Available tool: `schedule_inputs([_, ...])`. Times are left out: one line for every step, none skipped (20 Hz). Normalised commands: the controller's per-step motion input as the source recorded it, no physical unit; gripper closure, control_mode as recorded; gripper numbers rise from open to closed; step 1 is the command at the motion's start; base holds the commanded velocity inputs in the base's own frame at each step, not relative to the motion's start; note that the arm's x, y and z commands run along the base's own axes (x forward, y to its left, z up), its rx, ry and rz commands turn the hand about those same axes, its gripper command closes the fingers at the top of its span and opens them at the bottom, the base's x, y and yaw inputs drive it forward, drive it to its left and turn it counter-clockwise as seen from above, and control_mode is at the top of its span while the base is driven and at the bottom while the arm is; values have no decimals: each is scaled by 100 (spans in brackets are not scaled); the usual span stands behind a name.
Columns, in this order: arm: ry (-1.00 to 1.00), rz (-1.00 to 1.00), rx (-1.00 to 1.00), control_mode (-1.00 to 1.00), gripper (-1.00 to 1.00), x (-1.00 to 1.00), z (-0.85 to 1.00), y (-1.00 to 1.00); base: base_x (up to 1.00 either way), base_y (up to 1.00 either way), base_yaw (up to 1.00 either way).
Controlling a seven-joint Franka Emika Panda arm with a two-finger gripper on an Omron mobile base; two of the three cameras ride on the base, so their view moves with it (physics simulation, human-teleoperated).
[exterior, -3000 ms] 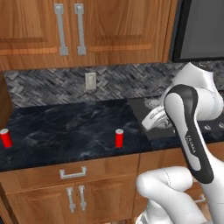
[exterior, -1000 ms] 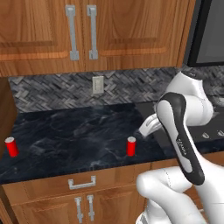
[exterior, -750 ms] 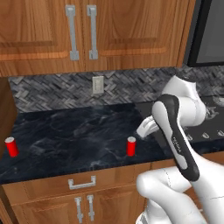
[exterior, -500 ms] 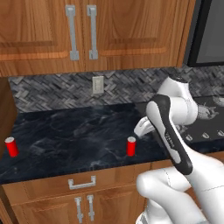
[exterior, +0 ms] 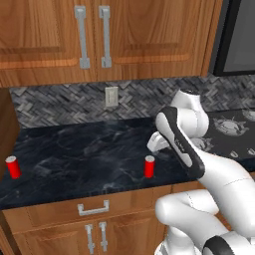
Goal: Four empty soda cans are scattered around the kitchen. Gather all the cans and cluster them next to the stove for recycling.
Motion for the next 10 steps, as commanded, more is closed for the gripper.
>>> schedule_inputs([5,-3,0,-100,-100,37,-44,0,0,0,0])
schedule_inputs([4,-3,0,-100,-100,34,-44,0,0,0,0])
schedule_inputs([2,-3,0,-100,-100,29,-45,0,0,0,0])
schedule_inputs([3,-2,0,-100,-100,26,-45,0,0,0,0])
schedule_inputs([3,-2,0,-100,-100,15,-44,0,0,0,0])
schedule_inputs([0,-2,0,-100,-100,5,-41,0,0,0,0])
schedule_inputs([0,-2,0,-100,-100,5,-41,0,0,0,0])
schedule_inputs([0,-2,0,-100,-100,8,-43,0,0,0,0])
schedule_inputs([0,-2,0,-100,-100,11,-44,1,0,0,0])
schedule_inputs([0,-2,-2,-100,-100,16,-44,2,0,0,0])
